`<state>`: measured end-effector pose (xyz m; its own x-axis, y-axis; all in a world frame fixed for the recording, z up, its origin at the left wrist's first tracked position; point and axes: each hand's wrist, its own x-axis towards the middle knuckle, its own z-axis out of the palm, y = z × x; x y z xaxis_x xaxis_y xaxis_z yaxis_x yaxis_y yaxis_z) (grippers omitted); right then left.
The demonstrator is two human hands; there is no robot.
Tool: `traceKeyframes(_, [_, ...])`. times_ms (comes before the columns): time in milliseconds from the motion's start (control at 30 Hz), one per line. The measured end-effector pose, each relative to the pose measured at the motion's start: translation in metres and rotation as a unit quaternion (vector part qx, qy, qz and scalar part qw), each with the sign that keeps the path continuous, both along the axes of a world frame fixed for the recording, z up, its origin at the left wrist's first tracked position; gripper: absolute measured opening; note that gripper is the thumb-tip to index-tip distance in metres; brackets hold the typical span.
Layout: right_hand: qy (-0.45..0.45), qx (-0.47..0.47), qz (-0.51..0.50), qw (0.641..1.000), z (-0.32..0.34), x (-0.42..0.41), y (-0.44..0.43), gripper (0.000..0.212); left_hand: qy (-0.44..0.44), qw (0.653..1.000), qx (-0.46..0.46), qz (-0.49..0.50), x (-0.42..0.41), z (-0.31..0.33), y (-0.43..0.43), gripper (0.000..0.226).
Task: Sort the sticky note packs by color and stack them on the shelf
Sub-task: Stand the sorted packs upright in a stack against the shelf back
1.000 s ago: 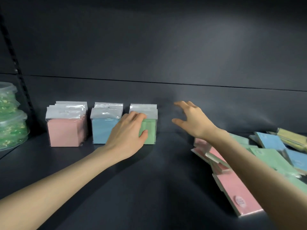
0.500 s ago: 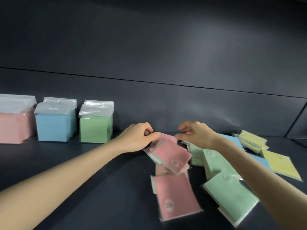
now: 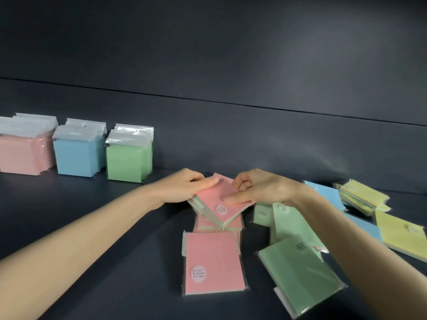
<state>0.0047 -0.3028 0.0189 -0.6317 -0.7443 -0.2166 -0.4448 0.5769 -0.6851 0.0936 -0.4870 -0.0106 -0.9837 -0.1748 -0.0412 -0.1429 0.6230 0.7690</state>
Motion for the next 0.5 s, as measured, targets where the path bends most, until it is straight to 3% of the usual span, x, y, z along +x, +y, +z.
traceKeyframes(200, [-0.003, -0.023, -0.047, 0.999, 0.007, -0.015, 0.002, 0.033, -0.002, 0.998, 0.034, 0.056, -0.017, -0.009, -0.020, 0.062])
traceKeyframes(300, [-0.031, -0.097, -0.104, 0.989, 0.012, -0.027, 0.001, 0.027, -0.015, 0.997, 0.040, 0.063, -0.029, -0.010, -0.025, 0.070])
traceKeyframes(500, [0.016, -0.182, -0.191, 0.964, 0.016, -0.054, -0.010, 0.026, -0.006, 0.998, 0.029, 0.057, -0.058, -0.015, -0.026, 0.045])
